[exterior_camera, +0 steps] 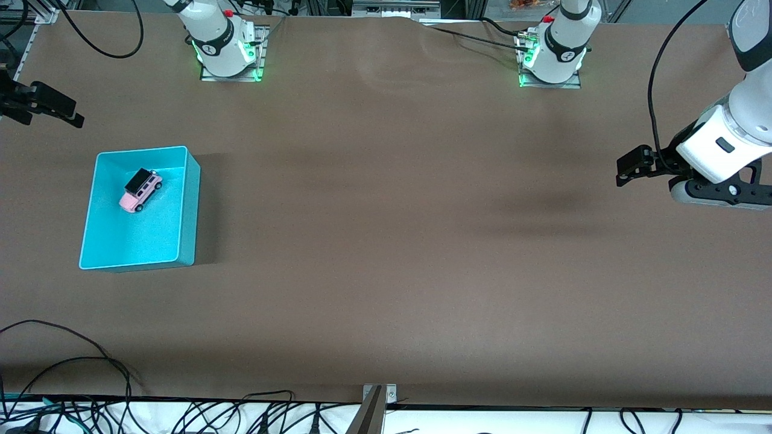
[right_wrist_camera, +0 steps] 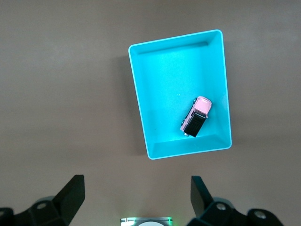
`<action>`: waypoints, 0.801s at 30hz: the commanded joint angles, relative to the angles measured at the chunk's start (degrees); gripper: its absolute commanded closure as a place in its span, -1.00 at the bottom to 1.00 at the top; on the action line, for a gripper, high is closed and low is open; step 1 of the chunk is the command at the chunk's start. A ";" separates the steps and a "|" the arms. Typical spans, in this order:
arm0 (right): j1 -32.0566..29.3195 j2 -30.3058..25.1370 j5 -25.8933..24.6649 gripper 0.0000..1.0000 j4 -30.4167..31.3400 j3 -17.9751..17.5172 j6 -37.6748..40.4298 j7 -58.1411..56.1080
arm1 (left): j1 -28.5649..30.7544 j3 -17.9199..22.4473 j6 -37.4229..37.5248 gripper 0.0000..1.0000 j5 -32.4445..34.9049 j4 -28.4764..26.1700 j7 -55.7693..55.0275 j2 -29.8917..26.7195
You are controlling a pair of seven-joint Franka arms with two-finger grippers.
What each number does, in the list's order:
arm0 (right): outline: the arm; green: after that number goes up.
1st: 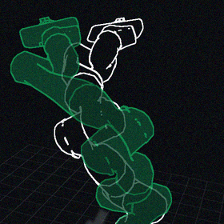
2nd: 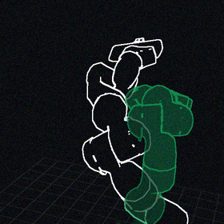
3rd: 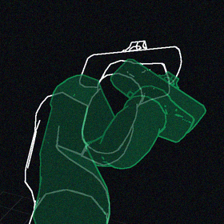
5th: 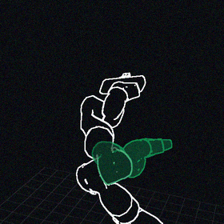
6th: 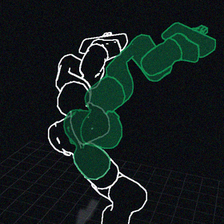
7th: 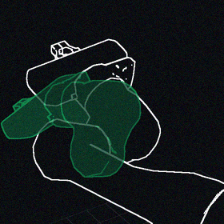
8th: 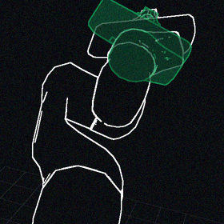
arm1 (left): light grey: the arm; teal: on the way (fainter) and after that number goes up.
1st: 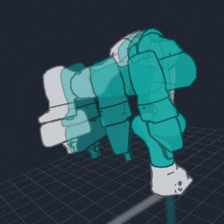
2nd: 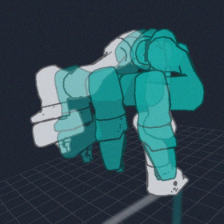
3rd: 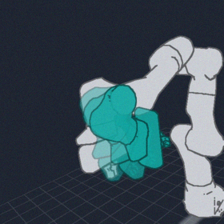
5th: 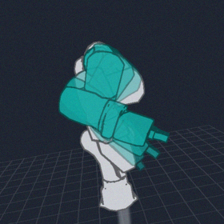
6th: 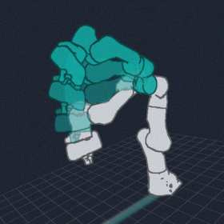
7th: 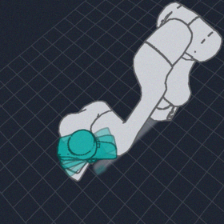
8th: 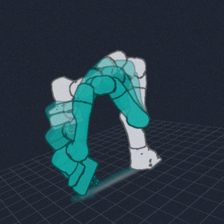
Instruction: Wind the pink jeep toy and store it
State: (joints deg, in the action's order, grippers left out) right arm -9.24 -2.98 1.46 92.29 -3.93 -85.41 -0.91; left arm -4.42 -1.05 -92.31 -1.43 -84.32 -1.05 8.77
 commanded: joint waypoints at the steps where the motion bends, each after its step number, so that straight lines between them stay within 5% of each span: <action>1: -0.43 1.05 0.83 -1.00 -2.46 -0.29 1.91 0.21 | 0.47 -0.36 0.03 -1.00 -0.15 0.03 -0.35 -0.51; 24: -0.43 1.75 0.65 -1.00 -2.64 -0.20 1.30 -0.14 | 0.47 -0.36 0.03 -1.00 -0.15 0.03 -0.35 -0.51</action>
State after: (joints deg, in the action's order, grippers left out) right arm -9.29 -2.31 1.46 91.78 -4.03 -85.04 -0.90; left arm -4.41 -1.04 -92.31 -1.43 -84.32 -1.05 8.77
